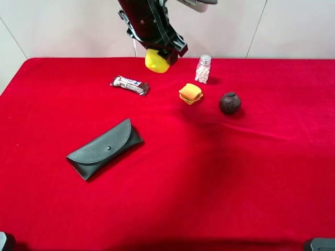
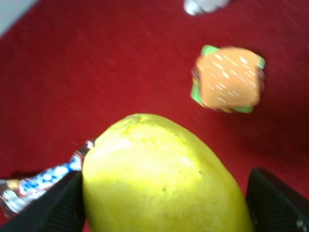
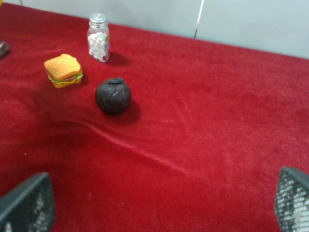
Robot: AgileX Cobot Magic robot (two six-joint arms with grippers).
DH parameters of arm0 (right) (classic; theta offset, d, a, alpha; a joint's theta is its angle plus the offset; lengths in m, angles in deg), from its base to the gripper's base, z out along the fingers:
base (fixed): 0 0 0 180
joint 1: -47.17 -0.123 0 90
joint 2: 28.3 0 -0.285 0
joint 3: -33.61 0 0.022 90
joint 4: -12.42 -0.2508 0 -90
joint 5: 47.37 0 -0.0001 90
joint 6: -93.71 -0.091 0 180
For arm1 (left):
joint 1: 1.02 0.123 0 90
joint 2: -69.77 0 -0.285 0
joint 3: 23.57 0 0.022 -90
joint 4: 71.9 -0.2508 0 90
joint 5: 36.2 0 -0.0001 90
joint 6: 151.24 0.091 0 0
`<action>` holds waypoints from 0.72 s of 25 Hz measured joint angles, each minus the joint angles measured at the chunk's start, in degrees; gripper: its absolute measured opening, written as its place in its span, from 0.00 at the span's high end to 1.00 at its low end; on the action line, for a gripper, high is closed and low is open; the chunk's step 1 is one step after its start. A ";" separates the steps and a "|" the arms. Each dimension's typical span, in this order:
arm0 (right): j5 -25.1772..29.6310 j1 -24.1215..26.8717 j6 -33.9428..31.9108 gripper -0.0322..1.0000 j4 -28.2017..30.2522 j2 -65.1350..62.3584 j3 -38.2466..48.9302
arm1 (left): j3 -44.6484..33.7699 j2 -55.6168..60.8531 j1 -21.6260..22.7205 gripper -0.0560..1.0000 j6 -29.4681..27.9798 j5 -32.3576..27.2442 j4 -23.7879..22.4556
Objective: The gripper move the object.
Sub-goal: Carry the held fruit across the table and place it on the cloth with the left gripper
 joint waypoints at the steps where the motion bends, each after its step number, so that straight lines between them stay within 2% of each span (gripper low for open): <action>1: 0.00 0.00 0.00 0.30 0.00 0.00 0.00 | -1.02 0.69 -0.61 0.32 -0.26 0.13 0.00; 6: 0.00 0.00 0.00 0.30 0.00 0.00 0.00 | -3.52 1.89 -4.58 0.32 -1.34 0.48 0.00; 18: 0.00 0.00 0.00 0.30 0.00 0.00 0.00 | -3.54 1.89 -16.93 0.32 -2.19 2.14 0.23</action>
